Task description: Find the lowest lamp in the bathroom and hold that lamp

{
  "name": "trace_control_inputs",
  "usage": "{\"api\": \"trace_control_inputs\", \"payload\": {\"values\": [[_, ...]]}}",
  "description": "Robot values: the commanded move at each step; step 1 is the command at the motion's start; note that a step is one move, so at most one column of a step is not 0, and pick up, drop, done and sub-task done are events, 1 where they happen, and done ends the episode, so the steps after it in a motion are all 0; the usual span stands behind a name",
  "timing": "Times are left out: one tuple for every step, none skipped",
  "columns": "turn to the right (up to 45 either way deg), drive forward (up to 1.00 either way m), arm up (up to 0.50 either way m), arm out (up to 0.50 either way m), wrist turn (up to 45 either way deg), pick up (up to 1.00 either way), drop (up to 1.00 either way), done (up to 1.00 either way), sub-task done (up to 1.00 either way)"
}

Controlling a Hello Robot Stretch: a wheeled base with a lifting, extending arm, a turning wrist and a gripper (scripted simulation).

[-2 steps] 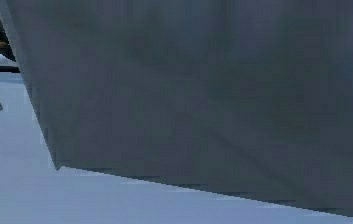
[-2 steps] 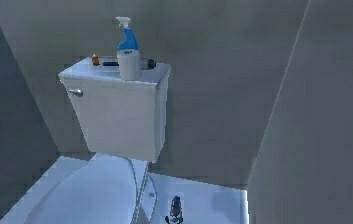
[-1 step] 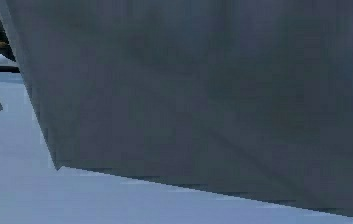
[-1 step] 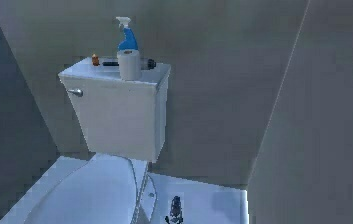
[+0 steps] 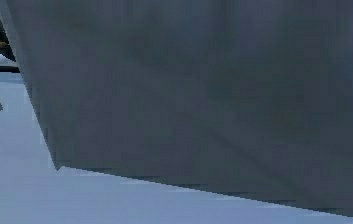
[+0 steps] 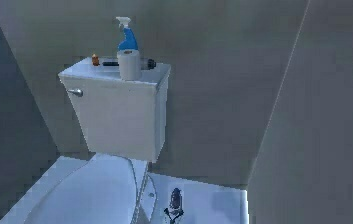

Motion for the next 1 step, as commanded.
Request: {"api": "trace_control_inputs", "payload": {"values": [[0.0,0.0,0.0,0.0,0.0,0.0,0.0,1.0,0.0]]}}
